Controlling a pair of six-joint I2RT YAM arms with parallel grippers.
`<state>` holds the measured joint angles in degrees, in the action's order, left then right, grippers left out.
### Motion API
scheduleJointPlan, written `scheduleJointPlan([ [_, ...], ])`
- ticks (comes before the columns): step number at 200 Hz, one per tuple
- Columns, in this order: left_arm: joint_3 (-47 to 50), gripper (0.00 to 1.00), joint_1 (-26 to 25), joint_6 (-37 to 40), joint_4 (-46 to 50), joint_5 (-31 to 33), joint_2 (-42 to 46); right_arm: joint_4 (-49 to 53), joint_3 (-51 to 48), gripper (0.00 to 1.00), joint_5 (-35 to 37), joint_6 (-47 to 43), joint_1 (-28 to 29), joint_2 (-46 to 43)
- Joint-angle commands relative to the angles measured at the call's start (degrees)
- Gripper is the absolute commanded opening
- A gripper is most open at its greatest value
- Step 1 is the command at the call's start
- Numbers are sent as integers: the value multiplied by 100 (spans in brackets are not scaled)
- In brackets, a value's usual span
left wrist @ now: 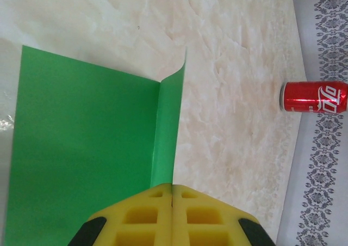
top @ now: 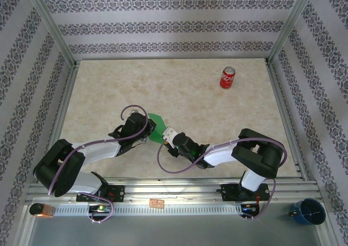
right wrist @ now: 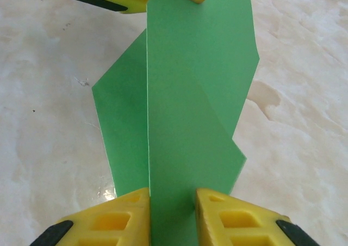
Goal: Fold a paper plane with a square sheet of paper (pick it up from the middle)
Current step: Fourth fold the wing at the center of the table.
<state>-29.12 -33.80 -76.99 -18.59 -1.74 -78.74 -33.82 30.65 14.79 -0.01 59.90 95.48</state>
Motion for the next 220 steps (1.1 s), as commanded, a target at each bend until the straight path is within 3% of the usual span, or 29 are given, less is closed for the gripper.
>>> scheduleJointPlan([
  [1,-102,1,-65,110,224,108,102,-160,46,25,24,38,72,76],
  [58,-131,1,-65,142,277,125,91,-169,-24,17,-60,203,83,110],
  [220,-137,1,-65,105,334,165,97,-282,-92,16,16,458,56,155],
])
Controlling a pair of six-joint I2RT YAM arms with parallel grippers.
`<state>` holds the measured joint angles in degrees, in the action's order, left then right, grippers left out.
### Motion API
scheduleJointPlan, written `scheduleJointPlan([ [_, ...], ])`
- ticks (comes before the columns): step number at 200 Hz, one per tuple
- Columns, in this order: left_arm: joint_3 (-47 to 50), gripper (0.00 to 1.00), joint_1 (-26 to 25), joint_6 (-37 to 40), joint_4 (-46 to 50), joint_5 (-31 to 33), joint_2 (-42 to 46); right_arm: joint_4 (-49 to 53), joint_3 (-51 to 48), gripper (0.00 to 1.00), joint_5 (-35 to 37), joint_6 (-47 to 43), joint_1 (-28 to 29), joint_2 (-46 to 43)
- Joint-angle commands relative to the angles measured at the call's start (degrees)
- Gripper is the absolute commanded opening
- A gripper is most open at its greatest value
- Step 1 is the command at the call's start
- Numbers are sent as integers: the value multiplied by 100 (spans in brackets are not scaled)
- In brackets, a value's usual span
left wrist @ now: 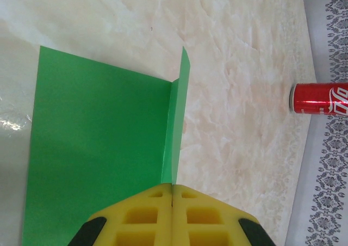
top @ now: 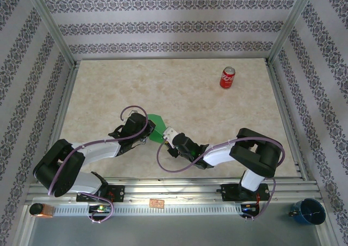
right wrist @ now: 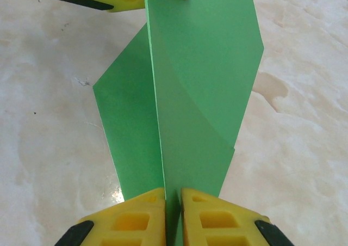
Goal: Fold a paper plane with a square sheet of paper (pick it up from the middle)
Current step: Fourth fold the wing at the center of the table.
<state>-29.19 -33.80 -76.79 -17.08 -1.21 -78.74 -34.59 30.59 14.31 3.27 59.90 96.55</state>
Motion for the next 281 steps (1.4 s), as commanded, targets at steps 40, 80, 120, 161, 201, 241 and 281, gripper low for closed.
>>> scheduleJointPlan([
  [40,-159,8,-67,120,250,113,133,-241,-106,7,-71,250,15,57],
  [80,-151,26,-65,243,585,264,386,-376,-115,0,-727,702,-253,14],
  [120,-101,37,-65,331,1118,588,861,-514,-30,0,-1810,1329,-623,52],
  [161,37,40,-56,299,1273,728,1166,-685,75,0,-2624,2015,-954,252],
  [201,108,40,-56,262,1217,703,1168,-584,202,0,-2966,2216,-1057,394],
  [241,98,40,-63,261,1184,695,1141,-667,287,0,-3341,2599,-1205,528],
  [281,135,39,-56,253,1182,688,1130,-644,493,0,-4010,3066,-1436,753],
])
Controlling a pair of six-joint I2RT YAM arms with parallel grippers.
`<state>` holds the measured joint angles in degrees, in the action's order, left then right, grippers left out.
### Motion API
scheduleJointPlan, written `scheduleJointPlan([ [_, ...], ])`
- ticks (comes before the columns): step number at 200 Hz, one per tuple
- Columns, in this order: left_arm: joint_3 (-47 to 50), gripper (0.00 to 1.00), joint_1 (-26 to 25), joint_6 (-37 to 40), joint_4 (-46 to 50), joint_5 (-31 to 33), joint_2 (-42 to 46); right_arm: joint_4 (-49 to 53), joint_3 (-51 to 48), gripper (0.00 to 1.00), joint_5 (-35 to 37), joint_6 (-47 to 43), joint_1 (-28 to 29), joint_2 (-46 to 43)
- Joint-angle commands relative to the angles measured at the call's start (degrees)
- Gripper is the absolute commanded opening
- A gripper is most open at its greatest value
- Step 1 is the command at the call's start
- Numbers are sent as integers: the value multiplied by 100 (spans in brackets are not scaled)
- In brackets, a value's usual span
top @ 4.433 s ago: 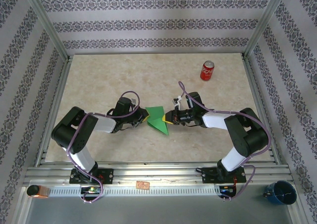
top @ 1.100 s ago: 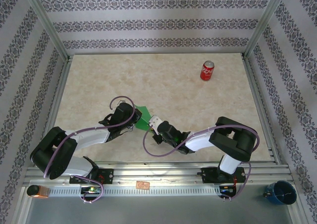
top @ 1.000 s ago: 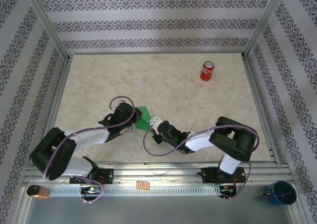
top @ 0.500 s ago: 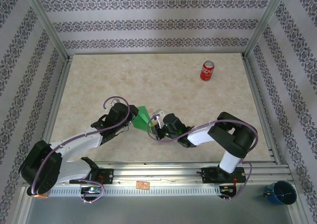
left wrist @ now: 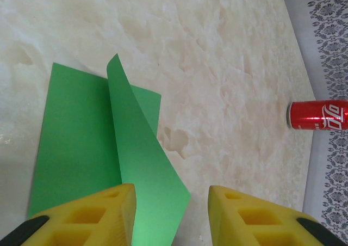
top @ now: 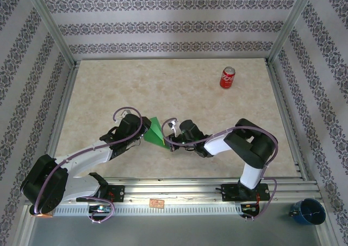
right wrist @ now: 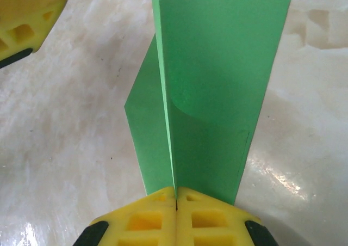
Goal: Fold a paper plane with a square sheet of paper (pick it up from the middle)
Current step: Fourth fold the wing at the center of the table.
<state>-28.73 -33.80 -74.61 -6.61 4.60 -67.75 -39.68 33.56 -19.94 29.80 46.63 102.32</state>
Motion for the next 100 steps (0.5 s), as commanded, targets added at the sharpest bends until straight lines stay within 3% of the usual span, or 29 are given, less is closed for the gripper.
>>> scheduleJointPlan([
  [1,88,39,-56,34,139,109,32,-131,200,0,-605,421,-118,179],
  [63,197,38,-15,56,149,66,92,13,525,0,-1403,942,-423,503],
  [100,184,34,215,357,-29,-390,39,-42,573,0,-1631,1267,-589,668],
])
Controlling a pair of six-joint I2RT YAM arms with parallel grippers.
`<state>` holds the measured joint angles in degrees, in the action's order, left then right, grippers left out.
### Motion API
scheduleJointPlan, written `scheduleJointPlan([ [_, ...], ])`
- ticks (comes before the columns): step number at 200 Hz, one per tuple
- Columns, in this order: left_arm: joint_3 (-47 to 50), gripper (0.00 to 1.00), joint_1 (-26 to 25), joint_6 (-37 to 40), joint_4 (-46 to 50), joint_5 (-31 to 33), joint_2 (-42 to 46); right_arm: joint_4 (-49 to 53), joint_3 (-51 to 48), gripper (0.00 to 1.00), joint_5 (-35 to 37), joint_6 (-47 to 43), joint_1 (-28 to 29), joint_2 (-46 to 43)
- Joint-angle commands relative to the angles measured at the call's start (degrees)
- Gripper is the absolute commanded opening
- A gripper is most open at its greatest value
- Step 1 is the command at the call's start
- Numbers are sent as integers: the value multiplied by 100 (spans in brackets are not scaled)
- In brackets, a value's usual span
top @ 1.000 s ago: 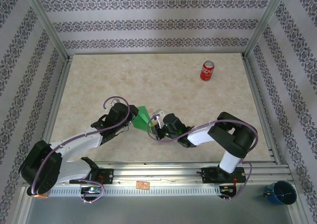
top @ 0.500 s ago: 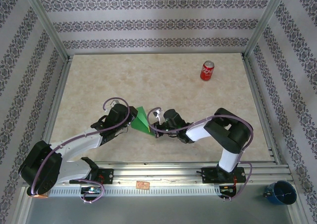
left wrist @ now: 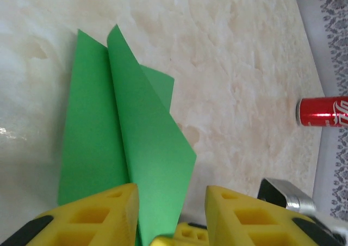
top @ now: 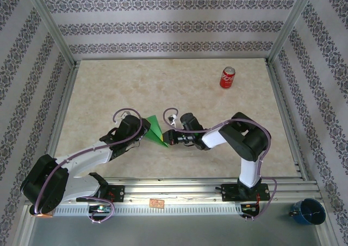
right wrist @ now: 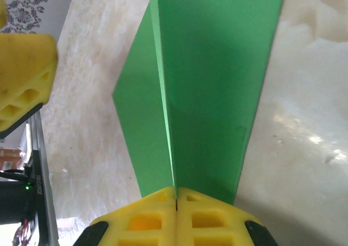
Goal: Fold a paper plane with a square sheet of paper (pick it up from the middle)
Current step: Fourth fold the wing at the center of the table.
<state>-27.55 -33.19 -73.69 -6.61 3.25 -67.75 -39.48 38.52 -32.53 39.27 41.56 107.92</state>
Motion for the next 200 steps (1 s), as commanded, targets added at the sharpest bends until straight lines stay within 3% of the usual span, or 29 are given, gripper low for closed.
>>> scheduleJointPlan([
  [1,66,34,159,266,-36,-263,36,-56,76,0,-370,324,-80,112],
  [116,-46,22,315,381,-774,-1004,-709,112,104,0,-460,679,-203,286],
  [200,-222,12,337,293,-1141,-1123,-1465,-241,-222,0,-482,1077,-343,168],
])
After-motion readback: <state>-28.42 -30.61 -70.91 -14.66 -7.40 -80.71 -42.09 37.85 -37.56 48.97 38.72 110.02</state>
